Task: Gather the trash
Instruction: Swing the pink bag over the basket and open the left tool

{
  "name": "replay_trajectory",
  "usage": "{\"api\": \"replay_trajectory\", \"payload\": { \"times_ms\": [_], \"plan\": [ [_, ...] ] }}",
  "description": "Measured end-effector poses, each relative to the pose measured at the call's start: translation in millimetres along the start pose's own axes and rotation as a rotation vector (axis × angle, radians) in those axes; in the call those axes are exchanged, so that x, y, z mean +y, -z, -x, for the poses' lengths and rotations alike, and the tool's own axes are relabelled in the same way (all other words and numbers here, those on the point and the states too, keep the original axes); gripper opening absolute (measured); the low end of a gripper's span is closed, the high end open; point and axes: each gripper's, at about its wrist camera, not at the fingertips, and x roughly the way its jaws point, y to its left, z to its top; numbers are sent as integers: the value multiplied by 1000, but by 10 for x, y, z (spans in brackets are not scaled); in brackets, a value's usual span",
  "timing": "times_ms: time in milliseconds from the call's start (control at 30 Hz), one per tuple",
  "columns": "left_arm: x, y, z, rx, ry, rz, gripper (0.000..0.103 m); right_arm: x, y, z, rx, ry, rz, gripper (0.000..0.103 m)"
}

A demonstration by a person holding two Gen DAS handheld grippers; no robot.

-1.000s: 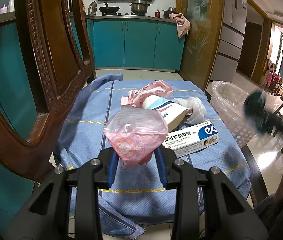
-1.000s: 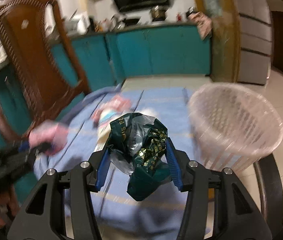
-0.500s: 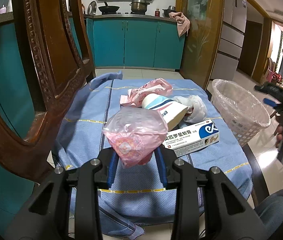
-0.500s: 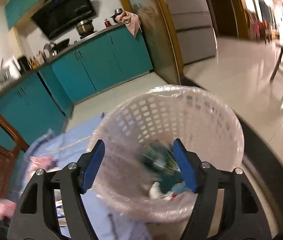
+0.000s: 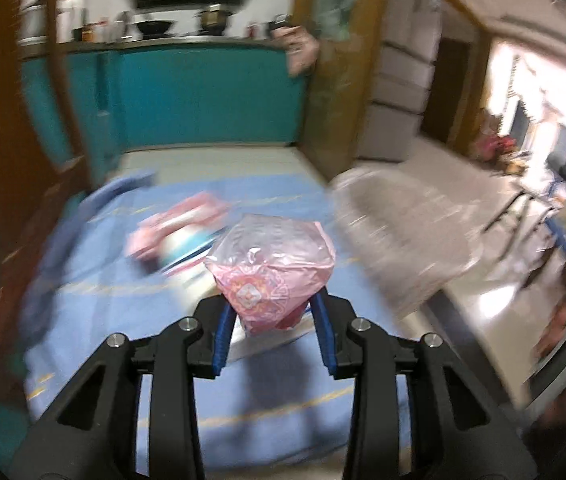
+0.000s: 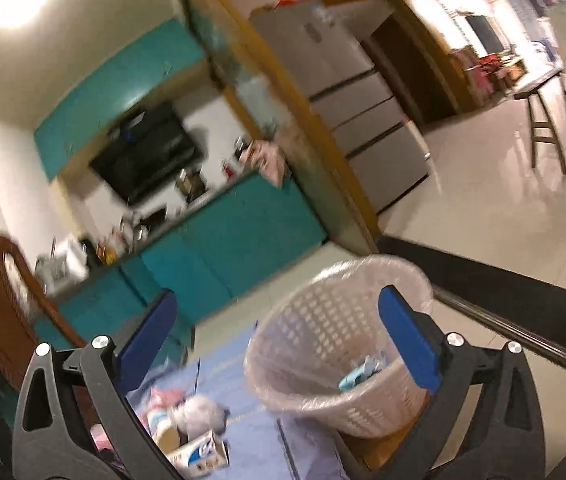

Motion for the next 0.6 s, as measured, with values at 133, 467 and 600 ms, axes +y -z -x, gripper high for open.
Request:
{"api": "replay_trajectory", "payload": {
  "times_ms": [133,467,600],
  "plan": [
    [-639,-559,-439,-22,118,-69,37,-83,-43,33,-42,26,-35,99],
    [-933,-705,-1122,26,43,-133,90,-47,40,-260,102,39,49,99],
    [-407,-335,-687,0,-51,-116,93,134,232,-537,266,16,131,99]
  ]
}}
